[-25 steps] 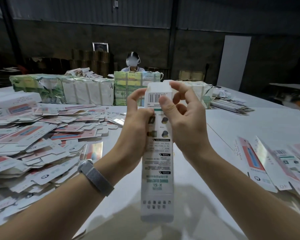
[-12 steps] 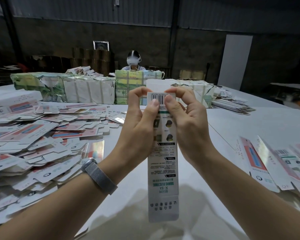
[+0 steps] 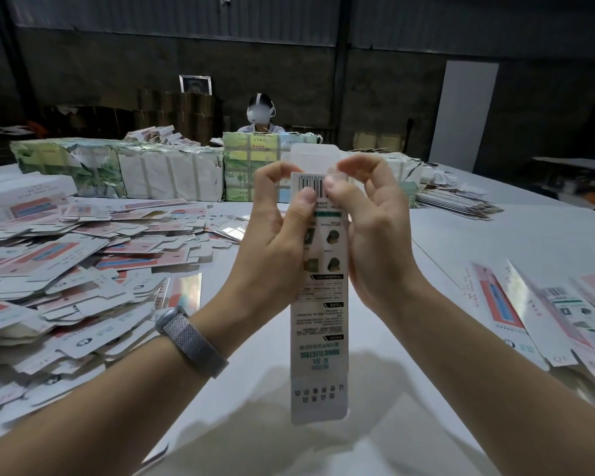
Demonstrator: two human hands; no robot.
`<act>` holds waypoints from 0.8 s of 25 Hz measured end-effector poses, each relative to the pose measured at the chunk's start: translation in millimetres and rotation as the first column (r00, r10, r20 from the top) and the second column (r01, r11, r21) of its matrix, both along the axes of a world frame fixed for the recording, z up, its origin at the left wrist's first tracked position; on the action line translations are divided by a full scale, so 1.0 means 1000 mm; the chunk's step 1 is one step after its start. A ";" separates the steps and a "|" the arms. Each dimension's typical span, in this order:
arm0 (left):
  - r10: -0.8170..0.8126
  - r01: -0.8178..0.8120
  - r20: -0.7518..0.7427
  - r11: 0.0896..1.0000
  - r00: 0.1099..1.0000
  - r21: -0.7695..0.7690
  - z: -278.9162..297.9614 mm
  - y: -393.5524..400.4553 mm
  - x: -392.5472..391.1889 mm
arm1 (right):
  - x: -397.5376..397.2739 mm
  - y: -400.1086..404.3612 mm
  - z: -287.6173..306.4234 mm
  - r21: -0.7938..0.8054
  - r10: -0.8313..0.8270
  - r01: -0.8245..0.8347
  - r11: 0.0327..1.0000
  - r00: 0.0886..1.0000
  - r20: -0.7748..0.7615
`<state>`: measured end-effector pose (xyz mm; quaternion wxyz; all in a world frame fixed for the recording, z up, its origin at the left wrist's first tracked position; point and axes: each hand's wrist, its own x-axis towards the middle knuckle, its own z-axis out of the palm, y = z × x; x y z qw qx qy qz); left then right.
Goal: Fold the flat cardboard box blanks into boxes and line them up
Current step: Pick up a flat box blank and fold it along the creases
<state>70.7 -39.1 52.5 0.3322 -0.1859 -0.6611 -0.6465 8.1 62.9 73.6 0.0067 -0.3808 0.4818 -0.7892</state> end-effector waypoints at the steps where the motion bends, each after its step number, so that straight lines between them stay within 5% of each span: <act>1: -0.003 0.003 0.006 1.000 1.000 -0.006 0.000 0.000 0.000 | -0.002 0.001 0.001 -0.007 0.011 -0.011 1.000 1.000 0.016; 9: 0.055 -0.043 0.102 0.992 0.993 -0.115 -0.009 0.000 -0.001 | -0.012 0.011 0.008 0.061 0.212 -0.223 0.973 0.966 0.148; 20: 0.088 -0.081 0.070 0.992 0.994 -0.098 -0.010 -0.001 -0.002 | -0.008 0.010 0.006 0.124 0.061 -0.064 0.990 0.998 0.030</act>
